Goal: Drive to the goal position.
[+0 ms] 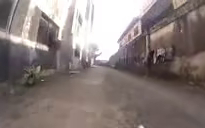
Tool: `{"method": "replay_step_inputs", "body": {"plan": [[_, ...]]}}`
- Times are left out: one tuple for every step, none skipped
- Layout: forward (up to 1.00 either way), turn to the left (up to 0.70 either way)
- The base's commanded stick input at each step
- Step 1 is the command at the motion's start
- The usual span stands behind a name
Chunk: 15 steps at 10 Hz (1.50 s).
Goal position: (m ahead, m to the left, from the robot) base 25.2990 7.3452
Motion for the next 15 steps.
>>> {"method": "replay_step_inputs", "body": {"plan": [[1.00, 0.00], [1.00, 0.00], [1.00, 0.00], [1.00, 0.00], [1.00, 0.00], [1.00, 0.00], [1.00, 0.00], [1.00, 0.00], [1.00, 0.00], [1.00, 0.00], [1.00, 0.00], [1.00, 0.00], [1.00, 0.00], [1.00, 0.00], [1.00, 0.00]]}}
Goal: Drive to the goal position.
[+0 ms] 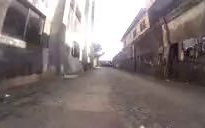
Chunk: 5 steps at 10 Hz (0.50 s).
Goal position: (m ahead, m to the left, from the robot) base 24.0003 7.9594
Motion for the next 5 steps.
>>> {"method": "replay_step_inputs", "body": {"plan": [[1.00, 0.00], [1.00, 0.00], [1.00, 0.00], [1.00, 0.00], [1.00, 0.00]]}}
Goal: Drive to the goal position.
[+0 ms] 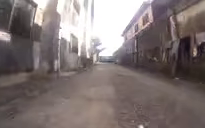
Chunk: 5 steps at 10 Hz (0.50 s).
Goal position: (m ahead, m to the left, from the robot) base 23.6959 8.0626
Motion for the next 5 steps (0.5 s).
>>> {"method": "replay_step_inputs", "body": {"plan": [[1.00, 0.00], [1.00, 0.00], [1.00, 0.00], [1.00, 0.00], [1.00, 0.00]]}}
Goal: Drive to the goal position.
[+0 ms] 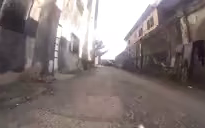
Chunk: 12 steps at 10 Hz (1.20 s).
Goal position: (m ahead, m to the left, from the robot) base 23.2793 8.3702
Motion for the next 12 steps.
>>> {"method": "replay_step_inputs", "body": {"plan": [[1.00, 0.00], [1.00, 0.00], [1.00, 0.00], [1.00, -0.03], [1.00, -0.17], [1.00, -0.27], [1.00, -0.27], [1.00, 0.00], [1.00, 0.00], [1.00, 0.00], [1.00, 0.00], [1.00, 0.00]]}}
